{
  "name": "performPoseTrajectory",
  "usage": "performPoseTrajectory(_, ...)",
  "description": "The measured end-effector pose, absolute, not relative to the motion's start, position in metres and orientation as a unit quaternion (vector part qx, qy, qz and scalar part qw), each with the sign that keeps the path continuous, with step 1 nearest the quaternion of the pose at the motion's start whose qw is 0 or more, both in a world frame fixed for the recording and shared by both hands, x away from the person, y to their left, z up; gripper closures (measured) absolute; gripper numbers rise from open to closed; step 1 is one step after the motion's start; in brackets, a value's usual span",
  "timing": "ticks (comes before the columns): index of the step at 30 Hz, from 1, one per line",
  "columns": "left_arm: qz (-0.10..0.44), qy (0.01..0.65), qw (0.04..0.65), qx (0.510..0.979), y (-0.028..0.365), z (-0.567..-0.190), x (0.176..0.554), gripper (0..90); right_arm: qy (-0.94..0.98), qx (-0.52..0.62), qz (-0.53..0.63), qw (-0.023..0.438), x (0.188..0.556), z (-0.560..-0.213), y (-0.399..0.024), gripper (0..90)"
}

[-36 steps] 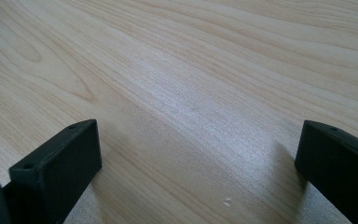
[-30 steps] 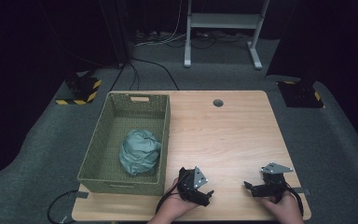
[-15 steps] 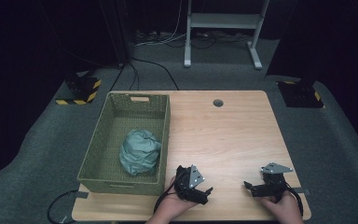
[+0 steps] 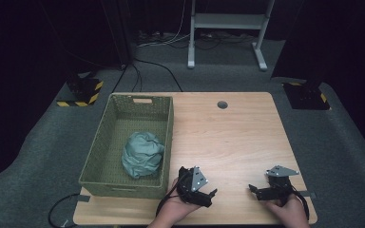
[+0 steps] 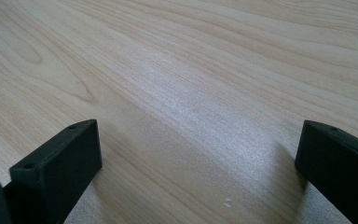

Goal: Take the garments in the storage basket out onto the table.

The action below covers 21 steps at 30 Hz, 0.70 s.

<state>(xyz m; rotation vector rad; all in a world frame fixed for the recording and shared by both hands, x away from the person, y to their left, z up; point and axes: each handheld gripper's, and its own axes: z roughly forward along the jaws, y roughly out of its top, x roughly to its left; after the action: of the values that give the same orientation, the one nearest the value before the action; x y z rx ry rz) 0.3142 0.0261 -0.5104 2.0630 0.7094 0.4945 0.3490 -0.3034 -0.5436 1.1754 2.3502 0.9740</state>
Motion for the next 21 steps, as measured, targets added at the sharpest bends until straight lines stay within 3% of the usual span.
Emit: performPoseTrajectory(21,0.200,0.302,0.456,0.813,0.039,-0.492,0.311,1.5,0.828,0.412,0.340,0.171,0.349,-0.544,-0.303,0.0)
